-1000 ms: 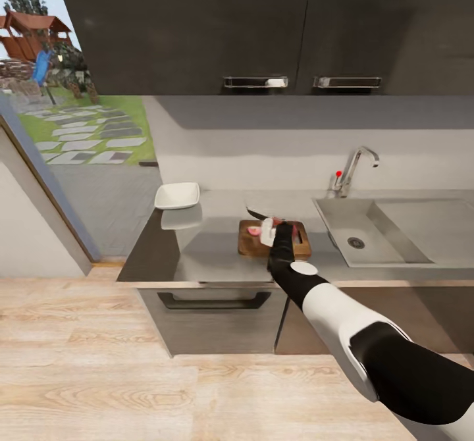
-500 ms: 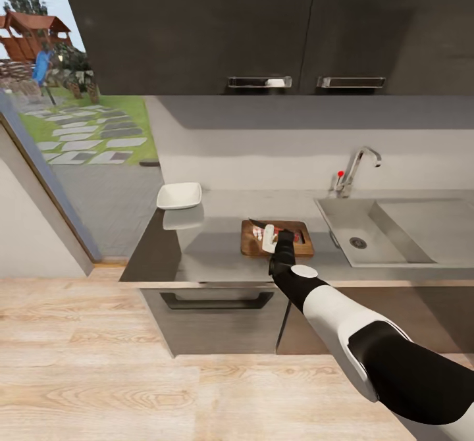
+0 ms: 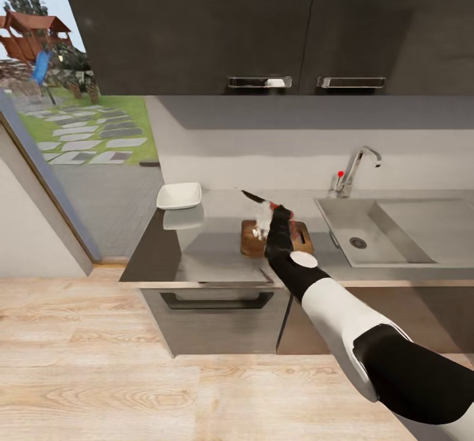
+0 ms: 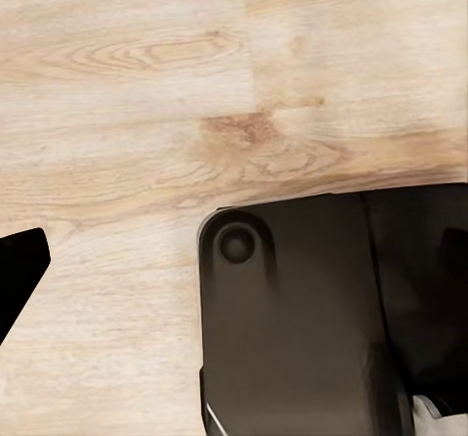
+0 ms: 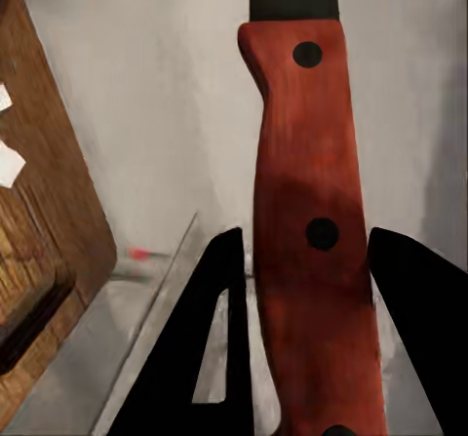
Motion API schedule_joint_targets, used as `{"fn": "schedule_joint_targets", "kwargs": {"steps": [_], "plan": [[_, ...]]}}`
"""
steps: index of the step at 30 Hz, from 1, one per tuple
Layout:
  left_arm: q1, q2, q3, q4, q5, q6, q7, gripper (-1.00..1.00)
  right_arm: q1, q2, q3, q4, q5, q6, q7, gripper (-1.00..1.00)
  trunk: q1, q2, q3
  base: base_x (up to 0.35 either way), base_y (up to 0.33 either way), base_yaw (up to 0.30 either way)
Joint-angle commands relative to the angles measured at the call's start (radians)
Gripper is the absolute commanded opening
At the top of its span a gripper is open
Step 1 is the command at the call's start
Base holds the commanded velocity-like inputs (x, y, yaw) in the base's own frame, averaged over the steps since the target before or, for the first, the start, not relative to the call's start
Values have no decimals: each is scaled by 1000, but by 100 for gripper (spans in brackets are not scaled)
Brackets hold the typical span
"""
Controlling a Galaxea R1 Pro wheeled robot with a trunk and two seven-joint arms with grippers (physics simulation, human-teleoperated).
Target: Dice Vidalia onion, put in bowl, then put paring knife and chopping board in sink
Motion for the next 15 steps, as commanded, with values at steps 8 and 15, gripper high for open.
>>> {"fn": "schedule_joint_targets", "kwargs": {"steps": [8,15], "plan": [[0,1,-9,-1,9,-3,3,100,-1,-187,-420,-416,-30,24,379,-100,1,-2,-2,0,0,0],[0,-1,-8,9,9,-3,3,100,-1,-297,-814,-478,-82,17,699,-100,1,-2,-2,0,0,0]]}}
